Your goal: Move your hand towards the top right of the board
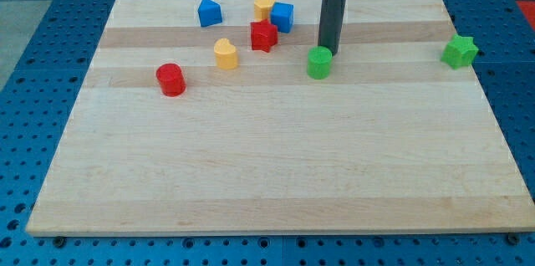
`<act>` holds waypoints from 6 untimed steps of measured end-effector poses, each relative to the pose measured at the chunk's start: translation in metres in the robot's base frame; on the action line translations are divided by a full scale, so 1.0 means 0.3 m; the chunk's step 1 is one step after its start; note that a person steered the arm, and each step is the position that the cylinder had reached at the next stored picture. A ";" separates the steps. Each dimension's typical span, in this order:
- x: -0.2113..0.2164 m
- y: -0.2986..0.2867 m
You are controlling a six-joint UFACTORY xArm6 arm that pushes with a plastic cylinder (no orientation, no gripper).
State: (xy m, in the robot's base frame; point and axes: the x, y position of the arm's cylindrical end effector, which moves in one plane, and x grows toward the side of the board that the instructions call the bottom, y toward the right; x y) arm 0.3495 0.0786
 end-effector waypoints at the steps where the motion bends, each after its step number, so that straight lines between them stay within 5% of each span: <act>1: 0.081 0.000; 3: 0.204 0.000; 4: 0.116 0.002; 6: -0.294 0.093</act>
